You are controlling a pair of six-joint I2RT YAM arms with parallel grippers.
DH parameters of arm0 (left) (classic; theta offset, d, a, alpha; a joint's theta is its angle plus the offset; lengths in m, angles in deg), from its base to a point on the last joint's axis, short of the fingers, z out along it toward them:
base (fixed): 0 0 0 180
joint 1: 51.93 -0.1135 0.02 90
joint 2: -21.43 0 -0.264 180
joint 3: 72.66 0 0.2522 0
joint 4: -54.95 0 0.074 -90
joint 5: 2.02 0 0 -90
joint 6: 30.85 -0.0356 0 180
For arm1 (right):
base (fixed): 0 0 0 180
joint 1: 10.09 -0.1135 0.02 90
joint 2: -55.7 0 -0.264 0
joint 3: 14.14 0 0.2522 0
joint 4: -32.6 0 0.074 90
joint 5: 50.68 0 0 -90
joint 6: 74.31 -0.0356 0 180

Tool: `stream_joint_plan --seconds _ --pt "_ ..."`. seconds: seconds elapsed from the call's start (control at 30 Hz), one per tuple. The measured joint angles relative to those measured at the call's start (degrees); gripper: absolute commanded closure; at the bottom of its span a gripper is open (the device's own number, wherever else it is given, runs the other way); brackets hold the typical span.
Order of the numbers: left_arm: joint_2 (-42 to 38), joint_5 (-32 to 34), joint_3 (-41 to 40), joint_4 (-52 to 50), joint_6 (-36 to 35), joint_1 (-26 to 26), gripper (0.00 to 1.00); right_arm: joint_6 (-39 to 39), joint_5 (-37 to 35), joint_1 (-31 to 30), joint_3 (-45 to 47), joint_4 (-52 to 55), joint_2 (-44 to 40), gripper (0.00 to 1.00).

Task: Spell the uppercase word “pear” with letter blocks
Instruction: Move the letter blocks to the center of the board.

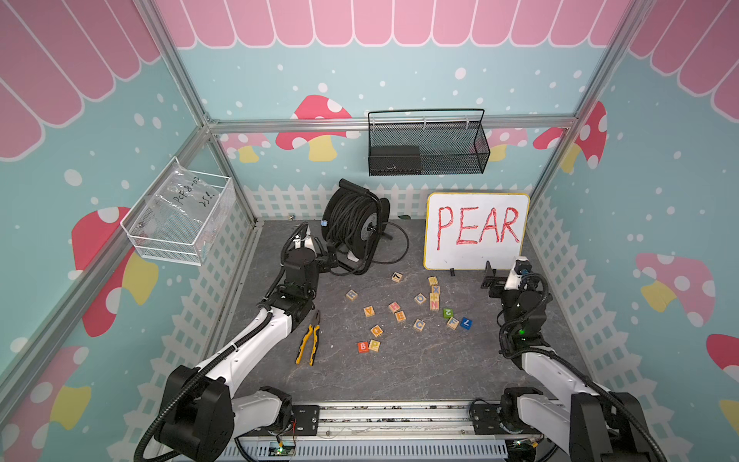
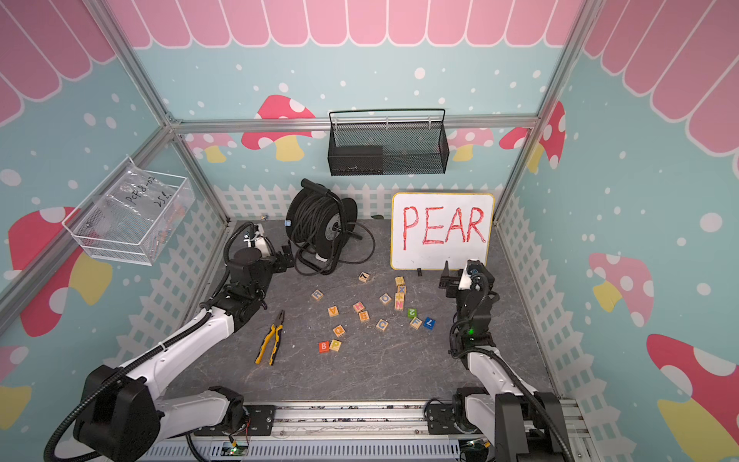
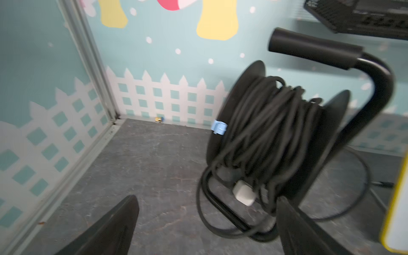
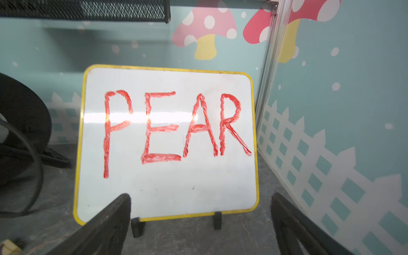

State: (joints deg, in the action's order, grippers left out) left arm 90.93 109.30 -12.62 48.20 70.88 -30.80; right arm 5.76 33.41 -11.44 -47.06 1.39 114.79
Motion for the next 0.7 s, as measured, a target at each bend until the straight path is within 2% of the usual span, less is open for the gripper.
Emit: stream_joint_plan --seconds 0.17,0.37,0.5,0.6,0.7 --pt "-2.7 -5.2 0.2 -11.0 9.4 9.4 0.01 -9.2 8.1 -3.7 -6.1 14.8 -3.6 0.0" --pt "-7.8 -10.4 -3.6 -16.4 24.1 19.9 0.01 -18.9 14.1 -18.6 -7.0 25.9 -4.3 0.0" --pt "-11.5 -10.4 -6.7 -19.4 32.4 26.3 0.01 -25.2 17.3 -23.6 -6.5 31.3 -5.5 0.0" --pt "-14.6 -9.4 -8.5 -21.2 37.3 31.5 0.01 -29.9 17.7 -26.0 -4.5 34.3 -9.8 0.01" --pt "-16.1 -8.9 -9.7 -21.4 40.8 33.9 0.01 -34.6 17.7 -29.2 -2.3 35.2 -14.2 0.0"
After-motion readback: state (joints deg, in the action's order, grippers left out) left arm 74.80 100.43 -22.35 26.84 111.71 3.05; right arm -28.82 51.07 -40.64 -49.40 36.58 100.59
